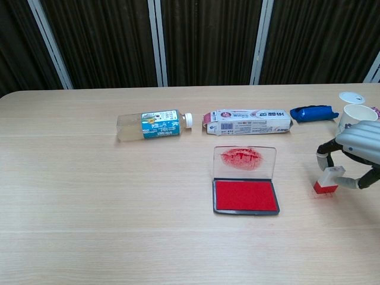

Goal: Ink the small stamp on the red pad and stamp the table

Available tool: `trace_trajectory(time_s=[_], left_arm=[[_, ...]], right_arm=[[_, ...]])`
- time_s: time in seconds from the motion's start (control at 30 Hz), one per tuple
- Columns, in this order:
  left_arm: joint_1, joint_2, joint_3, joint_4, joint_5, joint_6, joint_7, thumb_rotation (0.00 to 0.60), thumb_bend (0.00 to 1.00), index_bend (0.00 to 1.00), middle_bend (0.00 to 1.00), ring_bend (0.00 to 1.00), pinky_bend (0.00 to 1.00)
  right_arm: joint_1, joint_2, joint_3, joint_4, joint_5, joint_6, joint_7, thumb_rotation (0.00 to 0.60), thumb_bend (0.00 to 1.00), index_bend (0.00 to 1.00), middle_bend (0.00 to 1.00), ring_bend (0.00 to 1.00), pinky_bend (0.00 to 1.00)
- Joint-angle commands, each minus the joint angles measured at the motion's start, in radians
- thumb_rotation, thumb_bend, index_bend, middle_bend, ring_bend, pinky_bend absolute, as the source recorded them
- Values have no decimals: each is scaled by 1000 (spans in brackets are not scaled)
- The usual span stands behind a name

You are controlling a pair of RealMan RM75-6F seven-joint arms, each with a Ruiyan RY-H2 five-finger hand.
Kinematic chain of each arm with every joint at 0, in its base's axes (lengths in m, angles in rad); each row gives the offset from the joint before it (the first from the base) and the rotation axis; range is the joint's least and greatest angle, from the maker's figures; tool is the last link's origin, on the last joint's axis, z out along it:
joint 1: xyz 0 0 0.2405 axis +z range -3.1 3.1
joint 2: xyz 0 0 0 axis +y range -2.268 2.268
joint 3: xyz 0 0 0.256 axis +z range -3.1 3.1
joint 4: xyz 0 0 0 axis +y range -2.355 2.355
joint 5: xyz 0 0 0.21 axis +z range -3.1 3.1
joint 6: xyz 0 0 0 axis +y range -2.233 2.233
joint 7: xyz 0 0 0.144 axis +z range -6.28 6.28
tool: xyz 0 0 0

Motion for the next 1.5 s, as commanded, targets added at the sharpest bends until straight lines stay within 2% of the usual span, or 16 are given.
trace_trajectory(time_s=[0.03,0.4,0.63,0.77,0.9,1.13,1.5], left_arm=[[0,0,0,0,1,1,0,600,0,0,0,0,0],[-2,1,3,0,-1,0,1,600,0,0,0,0,0],[-4,2,5,0,0,-3,0,600,0,0,0,0,0],[-6,2,6,0,-1,-4,0,600,0,0,0,0,0],[-6,4,6,1,-3,-4,-2,600,0,0,0,0,0],[-8,6,6,5,-10,-7,-8,600,0,0,0,0,0],[-13,8,4,8,-19,-15,-15,600,0,0,0,0,0]], right_arm=[[1,-3,-2,5,2,2,2,600,376,477,490,826,1000],[10,13,7,-15,1,52,8,600,426,500,510,826,1000],[39,88,27,-175,-35,130,10,600,431,502,512,826,1000],[69,114,34,-287,-70,143,-67,600,436,502,513,826,1000],[93,96,30,-324,-93,122,-140,600,438,503,513,826,1000],[119,18,34,-285,-97,100,-182,600,447,507,515,826,1000],[134,-84,33,-186,-66,70,-168,600,455,515,523,826,1000]])
